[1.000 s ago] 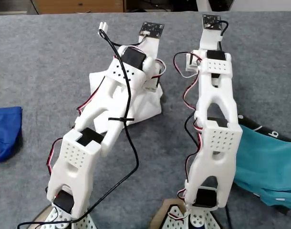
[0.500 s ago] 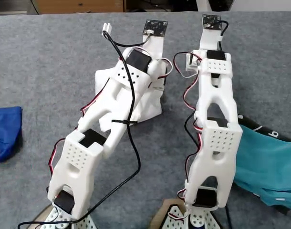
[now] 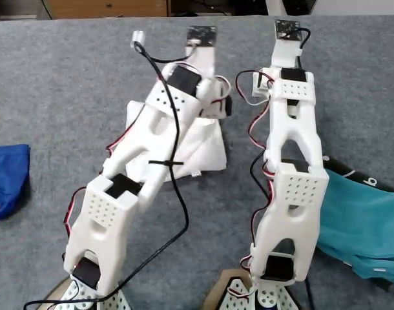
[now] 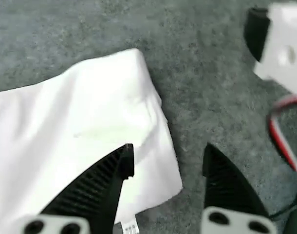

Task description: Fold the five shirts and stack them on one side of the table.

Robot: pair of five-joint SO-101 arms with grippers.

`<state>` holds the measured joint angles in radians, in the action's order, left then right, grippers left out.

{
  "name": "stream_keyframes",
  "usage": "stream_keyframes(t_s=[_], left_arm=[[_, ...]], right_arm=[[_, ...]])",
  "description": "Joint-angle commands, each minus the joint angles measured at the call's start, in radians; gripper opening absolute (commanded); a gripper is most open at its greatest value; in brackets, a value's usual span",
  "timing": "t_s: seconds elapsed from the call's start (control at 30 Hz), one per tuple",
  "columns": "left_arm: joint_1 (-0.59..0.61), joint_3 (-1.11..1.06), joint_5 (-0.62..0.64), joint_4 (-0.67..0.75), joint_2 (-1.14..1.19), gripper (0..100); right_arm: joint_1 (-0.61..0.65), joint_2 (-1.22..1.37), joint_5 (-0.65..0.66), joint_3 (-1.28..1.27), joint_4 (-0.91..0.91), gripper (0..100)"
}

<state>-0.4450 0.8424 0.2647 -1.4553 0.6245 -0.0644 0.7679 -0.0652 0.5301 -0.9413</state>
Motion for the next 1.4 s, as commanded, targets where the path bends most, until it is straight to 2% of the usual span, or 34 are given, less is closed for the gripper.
stream_keyframes(t_s=[0.0, 0.1, 0.33, 0.4, 0.5, 0.7, 0.8, 0.97, 1.07, 1.2, 1.37], left_arm=[[0.058, 0.043, 0.048, 0.017, -0.022, 26], [0.137, 0.043, 0.048, 0.014, -0.024, 23], [0.327, -0.029, 0.048, 0.029, 0.030, 1], [0.354, -0.041, 0.048, 0.048, 0.071, 3], [0.368, -0.038, 0.048, 0.066, 0.142, 2], [0.404, 0.017, 0.048, 0.095, 0.249, 2], [0.445, 0.083, 0.048, 0.095, 0.298, 2], [0.450, 0.184, 0.048, 0.109, 0.403, 2], [0.451, 0.264, 0.049, 0.063, 0.438, 2], [0.459, 0.376, 0.049, -0.054, 0.440, 2], [0.519, 0.701, 0.048, -0.259, 0.421, 2]], right_arm=[[-0.016, -0.038, -0.008, -0.002, 0.018, 0.5], [-0.016, -0.038, -0.008, -0.002, 0.018, 0.5], [-0.007, -0.042, -0.002, 0.002, 0.014, 0.5], [0.021, -0.053, 0.051, 0.016, -0.005, 0.5], [0.101, -0.097, 0.186, 0.085, -0.138, 0.5], [0.263, -0.143, 0.367, 0.183, -0.399, 0.5], [0.303, -0.150, 0.427, 0.228, -0.502, 0.5], [0.390, -0.148, 0.506, 0.298, -0.634, 0.5], [0.446, -0.145, 0.540, 0.308, -0.647, 0.5], [0.455, -0.120, 0.548, 0.315, -0.589, 0.5], [0.469, -0.071, 0.548, 0.317, -0.577, 0.5]])
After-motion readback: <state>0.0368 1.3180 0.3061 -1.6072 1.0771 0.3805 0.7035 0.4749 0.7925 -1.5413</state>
